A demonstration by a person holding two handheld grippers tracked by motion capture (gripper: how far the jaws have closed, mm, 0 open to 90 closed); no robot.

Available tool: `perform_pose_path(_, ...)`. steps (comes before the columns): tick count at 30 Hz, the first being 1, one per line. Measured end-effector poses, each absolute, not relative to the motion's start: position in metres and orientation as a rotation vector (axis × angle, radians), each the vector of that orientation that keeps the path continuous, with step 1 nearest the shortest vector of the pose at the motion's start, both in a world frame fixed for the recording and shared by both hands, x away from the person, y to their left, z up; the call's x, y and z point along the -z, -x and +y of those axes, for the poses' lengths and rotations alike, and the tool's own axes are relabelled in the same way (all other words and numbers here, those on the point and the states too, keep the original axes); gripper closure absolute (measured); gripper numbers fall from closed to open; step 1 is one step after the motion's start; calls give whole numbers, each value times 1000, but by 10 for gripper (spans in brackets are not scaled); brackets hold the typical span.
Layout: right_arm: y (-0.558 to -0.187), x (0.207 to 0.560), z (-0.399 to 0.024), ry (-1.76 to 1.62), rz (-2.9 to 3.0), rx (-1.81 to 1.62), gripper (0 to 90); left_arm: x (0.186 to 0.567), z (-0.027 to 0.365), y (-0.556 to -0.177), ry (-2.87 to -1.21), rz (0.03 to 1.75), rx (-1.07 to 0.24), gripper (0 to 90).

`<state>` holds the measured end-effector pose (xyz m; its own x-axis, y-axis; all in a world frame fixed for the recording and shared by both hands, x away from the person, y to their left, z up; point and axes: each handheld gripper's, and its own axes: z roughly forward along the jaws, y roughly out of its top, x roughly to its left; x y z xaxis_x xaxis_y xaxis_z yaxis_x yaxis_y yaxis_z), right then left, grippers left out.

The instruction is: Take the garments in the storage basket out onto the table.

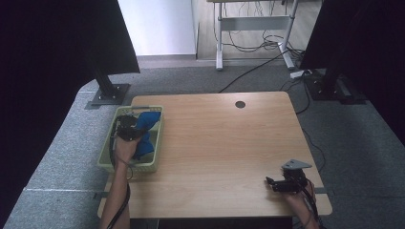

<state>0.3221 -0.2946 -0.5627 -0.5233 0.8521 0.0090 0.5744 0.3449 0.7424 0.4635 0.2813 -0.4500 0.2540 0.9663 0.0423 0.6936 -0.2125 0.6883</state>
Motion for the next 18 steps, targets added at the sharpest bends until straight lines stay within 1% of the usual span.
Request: perform_pose_path(18,-322,563,-295,-1255,2233,-999,109,428,265,-446,-1947,1415,-651,712)
